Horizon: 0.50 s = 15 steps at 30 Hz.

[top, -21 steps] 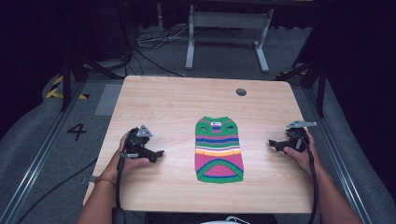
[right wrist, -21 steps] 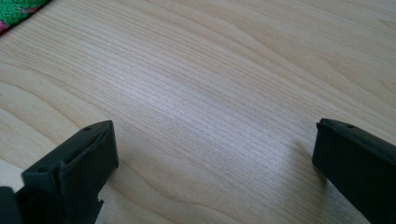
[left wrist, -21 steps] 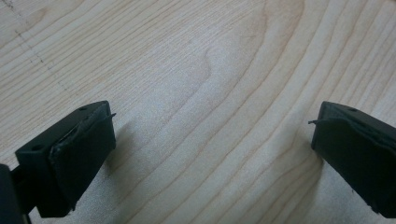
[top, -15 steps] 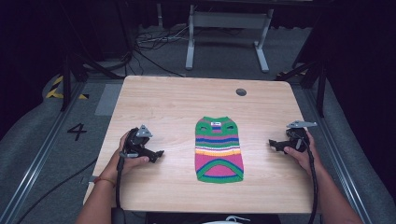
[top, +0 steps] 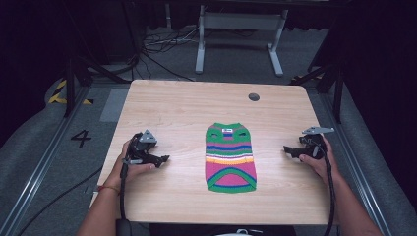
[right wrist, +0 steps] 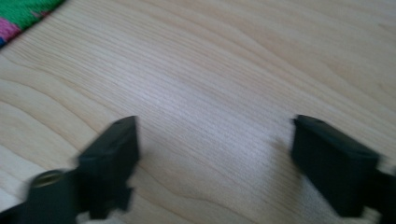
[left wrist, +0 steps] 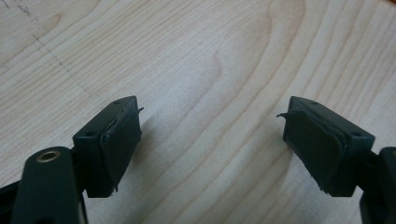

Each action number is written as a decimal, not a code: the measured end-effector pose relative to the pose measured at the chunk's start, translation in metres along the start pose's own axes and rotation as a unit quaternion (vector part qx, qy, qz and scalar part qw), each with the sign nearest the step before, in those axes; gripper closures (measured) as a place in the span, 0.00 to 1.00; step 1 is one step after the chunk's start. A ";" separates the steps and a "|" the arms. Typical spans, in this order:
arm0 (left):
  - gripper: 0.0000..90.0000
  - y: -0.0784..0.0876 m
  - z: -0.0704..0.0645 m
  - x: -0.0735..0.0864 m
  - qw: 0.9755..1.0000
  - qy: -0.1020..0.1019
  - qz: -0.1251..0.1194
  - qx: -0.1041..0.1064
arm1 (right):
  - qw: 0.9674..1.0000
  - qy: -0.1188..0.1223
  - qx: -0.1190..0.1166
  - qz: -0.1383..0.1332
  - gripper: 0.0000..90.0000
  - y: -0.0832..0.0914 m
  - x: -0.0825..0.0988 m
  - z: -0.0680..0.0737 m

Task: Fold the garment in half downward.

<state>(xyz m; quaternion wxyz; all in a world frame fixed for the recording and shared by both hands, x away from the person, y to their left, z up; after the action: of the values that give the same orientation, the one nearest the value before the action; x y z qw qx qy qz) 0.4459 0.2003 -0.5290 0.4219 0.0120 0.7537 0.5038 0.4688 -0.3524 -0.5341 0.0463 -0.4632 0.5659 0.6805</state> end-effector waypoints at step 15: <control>0.33 -0.024 -0.024 -0.081 0.999 -0.011 -0.038 0.015 | 0.995 0.062 -0.060 -0.042 0.43 -0.003 -0.076 0.027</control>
<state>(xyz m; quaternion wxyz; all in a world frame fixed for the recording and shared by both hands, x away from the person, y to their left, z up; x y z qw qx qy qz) 0.4921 0.1351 -0.4937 0.4487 -0.0046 0.7564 0.4759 0.4979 -0.2942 -0.4860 0.0113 -0.5298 0.5060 0.6805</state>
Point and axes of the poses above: each handheld gripper's, and its own axes: y roughly backward along the jaws, x roughly out of its underside, z roughly to its left, the point moved 4 cm from there along -y, roughly forward along the jaws, and after that the axes turned 8 degrees about y, right-handed, at the moved point
